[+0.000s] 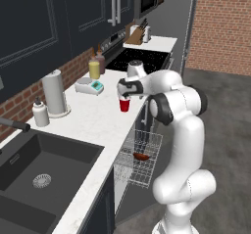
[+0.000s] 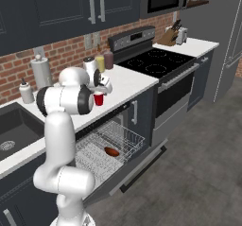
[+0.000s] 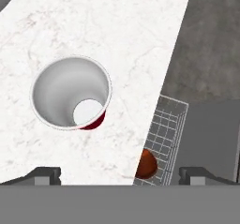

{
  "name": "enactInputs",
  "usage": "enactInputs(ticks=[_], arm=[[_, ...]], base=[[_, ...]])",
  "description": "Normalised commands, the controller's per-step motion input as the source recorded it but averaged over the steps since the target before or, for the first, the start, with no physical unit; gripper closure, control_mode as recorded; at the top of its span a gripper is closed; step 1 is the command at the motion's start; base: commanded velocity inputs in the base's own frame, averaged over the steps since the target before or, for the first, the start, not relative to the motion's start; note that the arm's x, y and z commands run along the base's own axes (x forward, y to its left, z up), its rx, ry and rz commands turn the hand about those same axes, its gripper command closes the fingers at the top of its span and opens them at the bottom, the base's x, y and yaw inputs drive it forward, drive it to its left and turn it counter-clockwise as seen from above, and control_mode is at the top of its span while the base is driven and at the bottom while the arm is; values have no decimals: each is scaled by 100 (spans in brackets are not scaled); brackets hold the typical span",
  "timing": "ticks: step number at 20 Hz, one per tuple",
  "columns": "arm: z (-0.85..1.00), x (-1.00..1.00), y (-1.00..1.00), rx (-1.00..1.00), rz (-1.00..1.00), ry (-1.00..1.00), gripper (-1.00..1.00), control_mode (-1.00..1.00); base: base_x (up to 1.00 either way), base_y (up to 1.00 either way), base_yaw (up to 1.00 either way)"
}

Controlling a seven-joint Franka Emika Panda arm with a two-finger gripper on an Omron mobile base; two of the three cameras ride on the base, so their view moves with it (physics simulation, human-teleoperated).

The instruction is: Pick up the cup and bowl from the counter, place them in the dishwasher, and close the dishwasher door.

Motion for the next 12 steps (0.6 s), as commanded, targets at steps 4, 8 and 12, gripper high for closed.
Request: enactInputs(ticks=[4, 8, 12], arm=[[-10, 32, -10, 11, -7, 0, -100, -100], [-10, 26, -10, 6, -5, 0, -100, -100], [-10, 28, -2, 2, -3, 1, -100, -100]], base=[[0, 0, 0], [0, 0, 0], [0, 0, 0]])
